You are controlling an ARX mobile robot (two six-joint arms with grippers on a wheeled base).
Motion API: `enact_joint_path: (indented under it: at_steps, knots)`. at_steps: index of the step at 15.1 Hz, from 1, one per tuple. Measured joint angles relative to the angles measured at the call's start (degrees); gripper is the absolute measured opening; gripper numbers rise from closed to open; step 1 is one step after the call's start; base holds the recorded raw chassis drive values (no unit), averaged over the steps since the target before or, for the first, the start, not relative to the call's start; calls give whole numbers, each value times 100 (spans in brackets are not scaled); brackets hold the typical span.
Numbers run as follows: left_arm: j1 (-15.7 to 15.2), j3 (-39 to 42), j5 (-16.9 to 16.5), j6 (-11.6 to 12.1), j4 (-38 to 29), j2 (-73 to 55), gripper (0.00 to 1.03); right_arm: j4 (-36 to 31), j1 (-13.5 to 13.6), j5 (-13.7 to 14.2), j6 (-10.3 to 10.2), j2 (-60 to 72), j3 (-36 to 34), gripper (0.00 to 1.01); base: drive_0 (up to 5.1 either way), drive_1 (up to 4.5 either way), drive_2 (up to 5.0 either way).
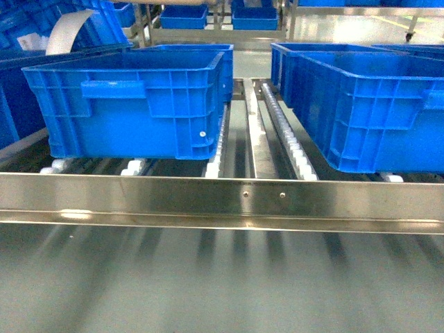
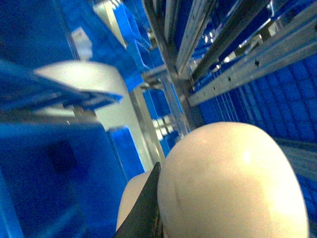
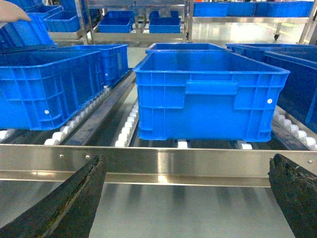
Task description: Place part in tray to right shelf
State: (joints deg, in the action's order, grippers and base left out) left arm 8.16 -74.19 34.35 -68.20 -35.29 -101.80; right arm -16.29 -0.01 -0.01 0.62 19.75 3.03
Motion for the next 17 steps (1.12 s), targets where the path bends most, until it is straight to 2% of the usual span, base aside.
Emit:
enact_joint_path:
  at_steps: [1,3,4,5,6,8,10,11,12,14,15,16,17]
  knots:
    - [-17,-546,750,704,131,-201,17,0,0,0,0,2,0,98,0,0,0]
    - [-13,-1276,1589,2118,-260,-632,17,0,0,0,0,0,0,98,0,0,0]
    - [-13,-1340,1637,2837,-444,-708,17,0,0,0,0,2,0,98,0,0,0]
    - [-22,-1364,1685,3368,-474,-737,17,-2,0,0,0,0,0,98,0,0,0]
    - [-22,-1390,1694,3620,-466,-758,17,2,0,0,0,2,0,98,0,0,0]
    - [-17,-1412,1622,3792,-374,-769,17,2,0,0,0,0,0,98,0,0,0]
    - [-17,-1408,1585,3733,-334,-769,17,0,0,0,0,2,0,98,0,0,0]
    - [-17,-1224,1478,3617,-345,-680,17,0,0,0,0,2,0,98,0,0,0]
    - [2,-544,1241,3401,-404,-258,17,0,0,0,0,2,0,98,0,0,0]
    - [234,1390,503,3257,-1329,1316,17,0,0,0,0,0,0,98,0,0,0]
    - [396,2361,660,3167,-2006,2214,17,0,0,0,0,2,0,98,0,0,0]
    - [476,3392,796,3346,-1353,3394,17,28,0,0,-2,-17,0,93,0,0,0]
    - [11,4159,-625,4221,-140,4330,16,129,0,2,-2,-138,-13,80,0,0,0]
